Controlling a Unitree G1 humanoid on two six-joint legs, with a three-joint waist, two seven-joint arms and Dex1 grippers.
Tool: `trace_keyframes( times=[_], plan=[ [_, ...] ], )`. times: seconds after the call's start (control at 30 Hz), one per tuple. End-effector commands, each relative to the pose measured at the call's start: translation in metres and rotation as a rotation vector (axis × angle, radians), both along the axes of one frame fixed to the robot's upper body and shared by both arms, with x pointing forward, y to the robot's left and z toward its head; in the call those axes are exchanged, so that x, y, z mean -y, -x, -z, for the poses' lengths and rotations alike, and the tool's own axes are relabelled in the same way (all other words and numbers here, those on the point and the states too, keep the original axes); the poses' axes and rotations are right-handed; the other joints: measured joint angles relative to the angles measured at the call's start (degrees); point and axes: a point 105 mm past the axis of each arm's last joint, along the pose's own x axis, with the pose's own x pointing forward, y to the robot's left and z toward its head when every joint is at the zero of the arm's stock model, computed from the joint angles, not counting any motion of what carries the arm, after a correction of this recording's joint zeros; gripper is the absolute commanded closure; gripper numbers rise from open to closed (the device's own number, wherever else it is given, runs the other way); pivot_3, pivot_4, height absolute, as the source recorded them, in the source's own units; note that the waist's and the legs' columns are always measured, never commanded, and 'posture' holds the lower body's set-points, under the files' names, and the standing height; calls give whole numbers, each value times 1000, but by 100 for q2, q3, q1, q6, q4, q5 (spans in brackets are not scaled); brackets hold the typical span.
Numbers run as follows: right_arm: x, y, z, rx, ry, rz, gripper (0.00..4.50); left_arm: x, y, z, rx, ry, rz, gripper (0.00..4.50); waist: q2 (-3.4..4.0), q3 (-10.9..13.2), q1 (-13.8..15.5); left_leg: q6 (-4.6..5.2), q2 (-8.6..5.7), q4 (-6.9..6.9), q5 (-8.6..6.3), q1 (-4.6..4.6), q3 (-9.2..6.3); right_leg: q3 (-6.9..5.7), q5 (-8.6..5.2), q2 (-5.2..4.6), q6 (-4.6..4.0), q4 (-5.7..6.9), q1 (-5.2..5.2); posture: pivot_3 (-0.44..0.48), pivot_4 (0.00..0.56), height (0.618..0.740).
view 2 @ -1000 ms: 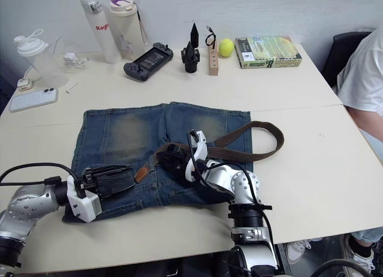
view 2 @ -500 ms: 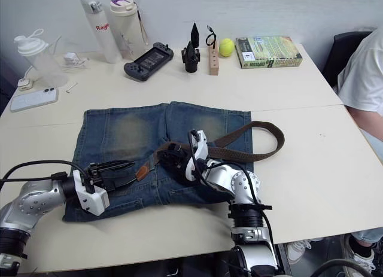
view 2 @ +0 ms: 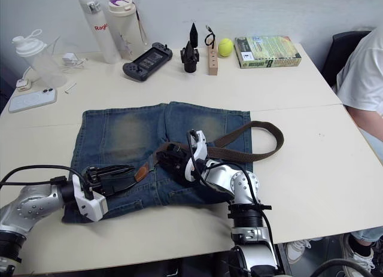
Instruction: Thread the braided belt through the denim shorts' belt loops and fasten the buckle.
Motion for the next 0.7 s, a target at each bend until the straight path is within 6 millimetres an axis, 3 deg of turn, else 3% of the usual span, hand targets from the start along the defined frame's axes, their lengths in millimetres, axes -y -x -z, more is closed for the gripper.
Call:
trace_keyframes(
  times=[0.03, 0.23, 0.5, 0.6, 0.7],
  plan=[
    [-13, 8, 1, -28, -30, -30, 4500, 2, -7, -9, 43, 8, -12, 1880, 0, 0, 0, 0, 0, 0, 0, 0, 0, 0, 0, 0, 0, 0, 0, 0, 150, 740],
    [-13, 8, 2, -28, -23, -31, 4500, 4, -15, -20, 82, 43, -33, 1880, 0, 0, -3, 0, 0, 0, 0, 0, 0, -5, 0, 0, 0, 0, -1, 0, 150, 740],
    [-12, 7, 3, -27, -19, -29, 4500, 5, -2, -18, 73, 46, 17, 1880, 0, 0, -7, 0, 0, 0, 0, 0, 1, -7, 0, -1, 0, 0, -1, 0, 150, 740],
    [-12, 6, 3, -27, -13, -31, 4500, 6, 0, -18, 88, 27, 30, 2705, 0, 0, -3, 0, 1, -1, 0, 0, 1, -7, 0, -1, 0, 0, -1, 0, 150, 740],
    [-13, 7, 4, -22, 1, -38, 4500, 7, -1, -18, 99, 18, 33, 3897, 0, 0, -2, 0, 0, 0, 0, 0, 1, -7, 0, -2, 0, 0, -1, 0, 150, 740]
  ],
)
